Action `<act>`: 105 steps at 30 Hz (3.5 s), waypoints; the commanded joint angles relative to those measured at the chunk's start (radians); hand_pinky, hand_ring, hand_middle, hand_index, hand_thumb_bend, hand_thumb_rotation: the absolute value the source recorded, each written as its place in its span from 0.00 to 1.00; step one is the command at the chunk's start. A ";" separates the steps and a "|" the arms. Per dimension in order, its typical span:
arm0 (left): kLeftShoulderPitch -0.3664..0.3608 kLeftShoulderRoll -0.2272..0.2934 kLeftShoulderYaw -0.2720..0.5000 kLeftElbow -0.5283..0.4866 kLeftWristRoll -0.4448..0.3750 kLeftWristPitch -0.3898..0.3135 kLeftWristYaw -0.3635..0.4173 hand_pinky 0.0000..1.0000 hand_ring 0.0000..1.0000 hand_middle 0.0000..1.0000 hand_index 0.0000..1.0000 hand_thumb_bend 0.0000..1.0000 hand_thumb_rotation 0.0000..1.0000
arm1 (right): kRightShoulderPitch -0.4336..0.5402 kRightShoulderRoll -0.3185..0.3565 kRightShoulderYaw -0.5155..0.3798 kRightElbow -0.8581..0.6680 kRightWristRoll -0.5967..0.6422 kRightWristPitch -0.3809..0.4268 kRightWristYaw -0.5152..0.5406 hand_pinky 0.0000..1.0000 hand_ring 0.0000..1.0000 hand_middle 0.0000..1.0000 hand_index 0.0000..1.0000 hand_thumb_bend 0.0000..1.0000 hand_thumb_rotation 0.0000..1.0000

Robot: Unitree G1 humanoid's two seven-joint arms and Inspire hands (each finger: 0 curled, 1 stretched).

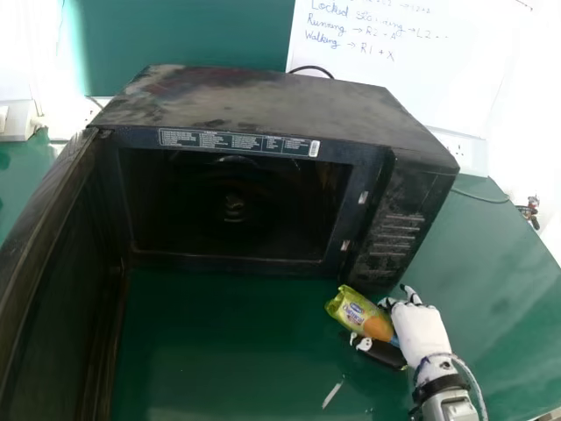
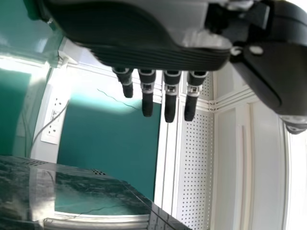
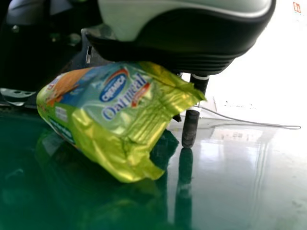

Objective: Put biscuit inside oven

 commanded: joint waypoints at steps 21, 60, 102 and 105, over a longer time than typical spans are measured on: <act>0.005 0.000 -0.005 -0.005 -0.001 -0.009 -0.009 0.97 0.92 0.90 0.89 0.94 0.91 | 0.008 0.067 -0.004 0.081 0.077 -0.033 -0.102 0.18 0.27 0.40 0.49 0.53 0.00; 0.000 0.003 -0.001 0.005 0.002 -0.007 -0.010 0.96 0.92 0.91 0.90 0.95 0.92 | -0.004 0.078 -0.057 -0.006 0.161 -0.011 -0.023 0.12 0.19 0.39 0.49 0.53 0.00; -0.005 0.003 -0.006 0.009 0.008 -0.003 -0.003 0.98 0.92 0.91 0.91 0.95 0.93 | 0.009 -0.067 -0.053 -0.237 0.219 0.120 0.393 0.68 0.80 0.82 0.80 1.00 0.37; -0.005 0.002 -0.007 0.007 0.008 -0.004 -0.004 0.97 0.92 0.91 0.91 0.95 0.93 | 0.056 -0.094 -0.051 -0.256 0.160 0.032 0.343 0.65 0.85 0.86 0.83 1.00 0.44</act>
